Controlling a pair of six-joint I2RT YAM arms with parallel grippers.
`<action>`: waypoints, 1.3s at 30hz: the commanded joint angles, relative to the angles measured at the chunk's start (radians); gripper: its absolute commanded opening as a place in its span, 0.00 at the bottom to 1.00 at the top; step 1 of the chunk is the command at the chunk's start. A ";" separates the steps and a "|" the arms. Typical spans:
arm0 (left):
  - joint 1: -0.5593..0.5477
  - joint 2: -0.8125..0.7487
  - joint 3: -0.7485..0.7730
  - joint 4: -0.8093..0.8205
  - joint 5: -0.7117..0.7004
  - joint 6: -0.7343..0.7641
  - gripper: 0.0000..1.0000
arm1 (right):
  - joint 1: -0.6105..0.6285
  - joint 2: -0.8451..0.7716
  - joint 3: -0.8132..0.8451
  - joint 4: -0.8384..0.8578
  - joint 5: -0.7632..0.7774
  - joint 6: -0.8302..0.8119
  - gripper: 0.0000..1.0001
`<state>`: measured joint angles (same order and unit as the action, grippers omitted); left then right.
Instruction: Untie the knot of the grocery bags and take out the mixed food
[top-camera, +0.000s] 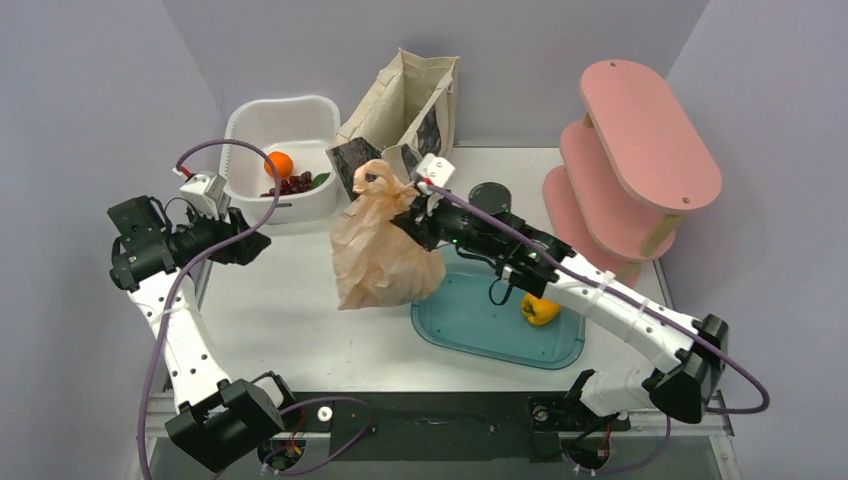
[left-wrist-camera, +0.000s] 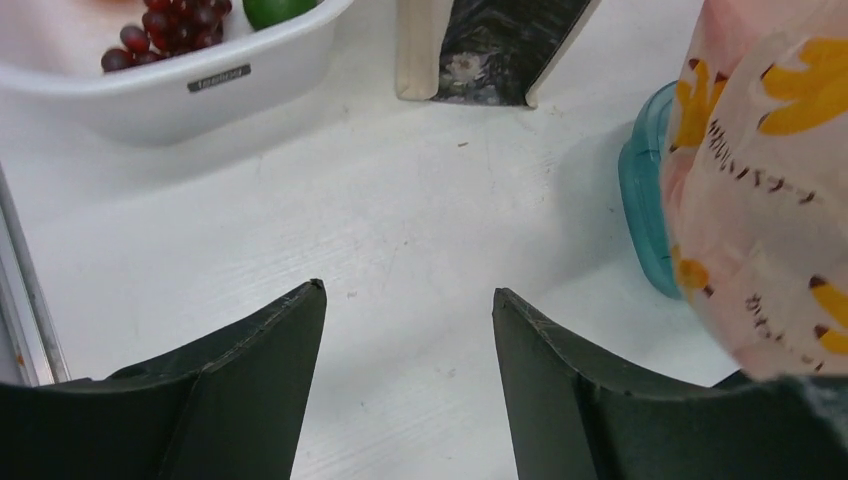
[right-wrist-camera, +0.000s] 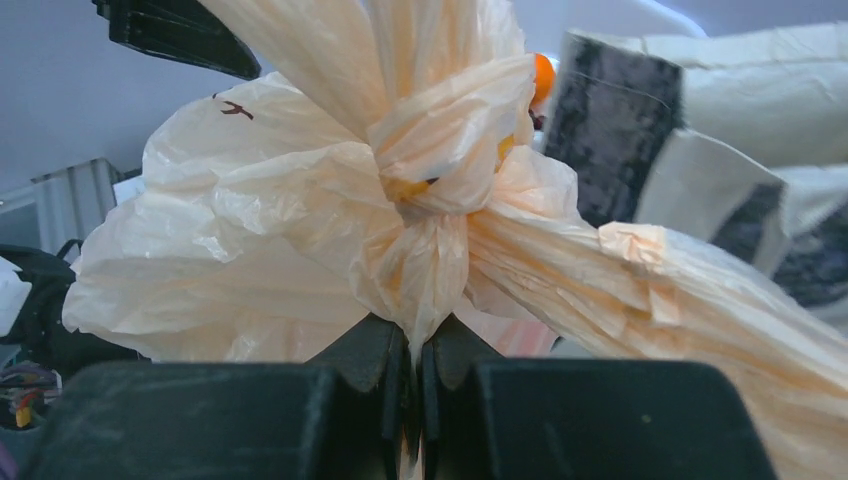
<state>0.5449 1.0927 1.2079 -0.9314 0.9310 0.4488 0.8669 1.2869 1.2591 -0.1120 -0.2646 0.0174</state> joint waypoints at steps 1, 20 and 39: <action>0.085 0.028 0.112 -0.247 -0.047 0.009 0.60 | 0.074 0.107 0.079 0.223 -0.025 0.013 0.00; 0.129 -0.007 0.133 -0.242 -0.002 0.025 0.64 | 0.185 0.401 -0.200 0.767 0.033 -0.359 0.00; -0.250 -0.049 0.030 -0.383 0.204 0.591 0.62 | 0.201 0.317 -0.398 1.018 -0.058 -0.551 0.00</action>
<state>0.3908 1.0821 1.2636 -1.4895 1.1336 1.1069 1.0683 1.6489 0.8669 0.7898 -0.2409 -0.4885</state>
